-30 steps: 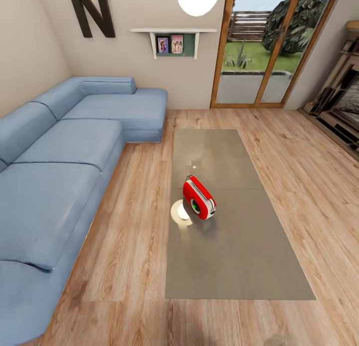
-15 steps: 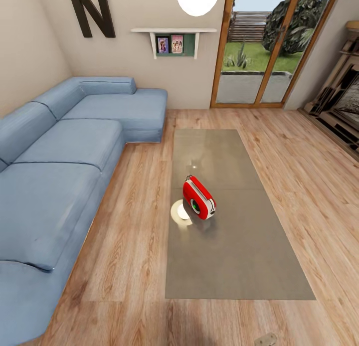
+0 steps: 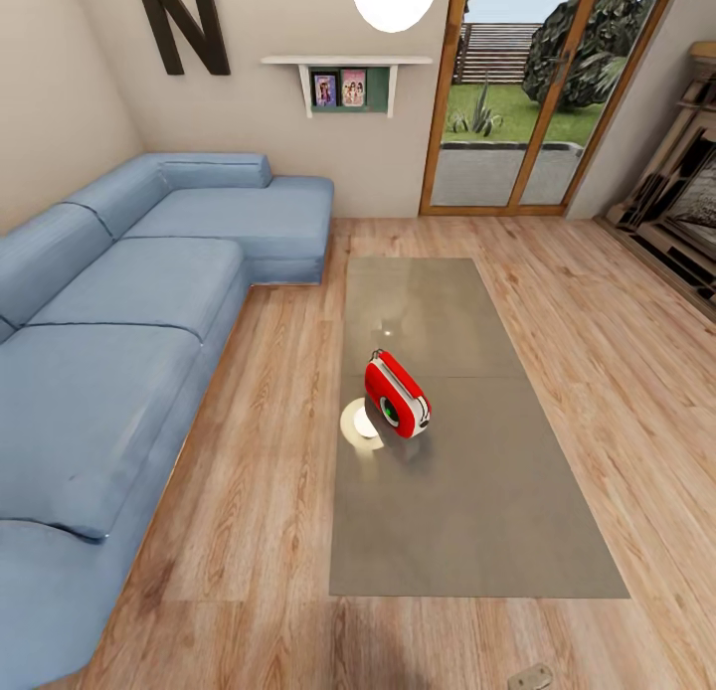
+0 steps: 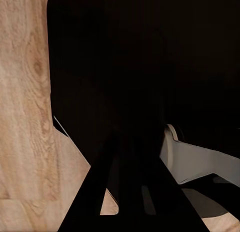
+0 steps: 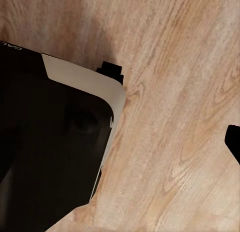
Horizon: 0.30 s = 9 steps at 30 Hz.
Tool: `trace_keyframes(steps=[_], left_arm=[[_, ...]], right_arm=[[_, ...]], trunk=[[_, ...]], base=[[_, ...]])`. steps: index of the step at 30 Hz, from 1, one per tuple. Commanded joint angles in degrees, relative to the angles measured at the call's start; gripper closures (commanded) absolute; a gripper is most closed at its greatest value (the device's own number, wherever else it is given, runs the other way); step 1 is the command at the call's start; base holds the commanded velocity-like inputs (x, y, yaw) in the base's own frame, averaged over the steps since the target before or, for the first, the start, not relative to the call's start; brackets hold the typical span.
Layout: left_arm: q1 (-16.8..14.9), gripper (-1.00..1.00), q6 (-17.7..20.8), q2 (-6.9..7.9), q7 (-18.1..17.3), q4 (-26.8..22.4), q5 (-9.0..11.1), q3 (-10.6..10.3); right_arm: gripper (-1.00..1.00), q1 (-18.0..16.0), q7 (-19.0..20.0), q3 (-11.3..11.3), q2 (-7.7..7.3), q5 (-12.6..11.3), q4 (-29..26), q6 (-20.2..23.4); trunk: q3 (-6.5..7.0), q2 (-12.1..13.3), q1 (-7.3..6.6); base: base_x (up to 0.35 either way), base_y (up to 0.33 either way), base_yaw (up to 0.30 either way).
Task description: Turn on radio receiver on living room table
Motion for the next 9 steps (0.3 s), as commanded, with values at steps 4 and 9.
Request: trace_keyframes(steps=[4, 9], left_arm=[[0.0, 1.00, 0.0, 0.00, 0.0, 0.0, 0.0, 0.0], [0.0, 1.00, 0.0, 0.00, 0.0, 0.0, 0.0, 0.0]], right_arm=[[-1.00, 0.0, 0.0, 0.0, 0.00, 0.0, 0.0, 0.0], [-1.00, 0.0, 0.0, 0.0, 0.00, 0.0, 0.0, 0.0]], trunk=[[0.00, 0.0, 0.00], [0.00, 0.0, 0.00]], base=[[0.000, 0.000, 0.000], [0.000, 0.000, 0.000]])
